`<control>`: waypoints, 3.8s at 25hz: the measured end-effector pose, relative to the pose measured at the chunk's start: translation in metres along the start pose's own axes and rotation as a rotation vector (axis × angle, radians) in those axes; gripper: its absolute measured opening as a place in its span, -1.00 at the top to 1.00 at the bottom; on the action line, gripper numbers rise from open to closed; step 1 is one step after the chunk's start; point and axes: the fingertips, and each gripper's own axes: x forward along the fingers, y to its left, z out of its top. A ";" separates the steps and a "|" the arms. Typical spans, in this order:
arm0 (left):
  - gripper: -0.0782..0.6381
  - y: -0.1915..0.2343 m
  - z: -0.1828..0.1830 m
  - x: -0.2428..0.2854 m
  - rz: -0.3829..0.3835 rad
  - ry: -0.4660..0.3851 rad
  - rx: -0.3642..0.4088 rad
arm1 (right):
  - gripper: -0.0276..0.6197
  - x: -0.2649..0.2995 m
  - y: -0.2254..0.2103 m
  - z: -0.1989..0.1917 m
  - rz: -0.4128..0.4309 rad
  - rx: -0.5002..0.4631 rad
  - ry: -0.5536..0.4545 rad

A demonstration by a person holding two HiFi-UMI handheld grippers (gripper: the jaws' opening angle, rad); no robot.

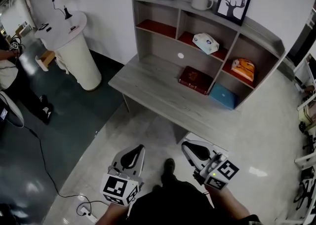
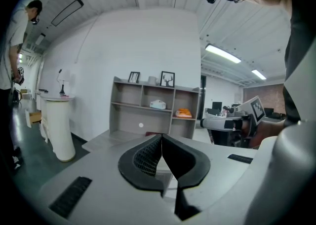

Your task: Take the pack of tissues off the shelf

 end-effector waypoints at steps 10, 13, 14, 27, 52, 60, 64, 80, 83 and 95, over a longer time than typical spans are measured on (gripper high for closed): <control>0.74 0.034 0.042 0.100 0.019 -0.006 0.015 | 0.86 0.046 -0.094 0.037 0.049 0.003 -0.011; 0.74 0.031 0.057 0.128 0.004 -0.022 0.029 | 0.86 0.047 -0.121 0.044 0.047 -0.003 -0.014; 0.74 0.030 0.060 0.136 -0.001 -0.025 0.032 | 0.86 0.048 -0.130 0.045 0.041 -0.004 -0.015; 0.74 0.050 0.073 0.238 -0.175 0.008 0.062 | 0.86 0.069 -0.211 0.050 -0.109 0.035 -0.032; 0.74 0.172 0.141 0.403 -0.705 0.029 0.212 | 0.86 0.219 -0.297 0.077 -0.538 0.109 -0.093; 0.74 0.148 0.157 0.430 -0.789 0.011 0.222 | 0.86 0.201 -0.309 0.074 -0.614 0.140 -0.095; 0.74 0.130 0.162 0.441 -0.808 0.008 0.237 | 0.86 0.198 -0.319 0.072 -0.598 0.144 -0.083; 0.72 0.097 0.185 0.502 -0.729 -0.013 0.357 | 0.86 0.176 -0.347 0.073 -0.530 0.151 -0.060; 0.49 0.094 0.187 0.513 -0.710 -0.001 0.361 | 0.86 0.171 -0.352 0.075 -0.528 0.153 -0.062; 0.16 0.082 0.177 0.560 -0.643 0.066 0.353 | 0.86 0.158 -0.363 0.071 -0.519 0.175 -0.063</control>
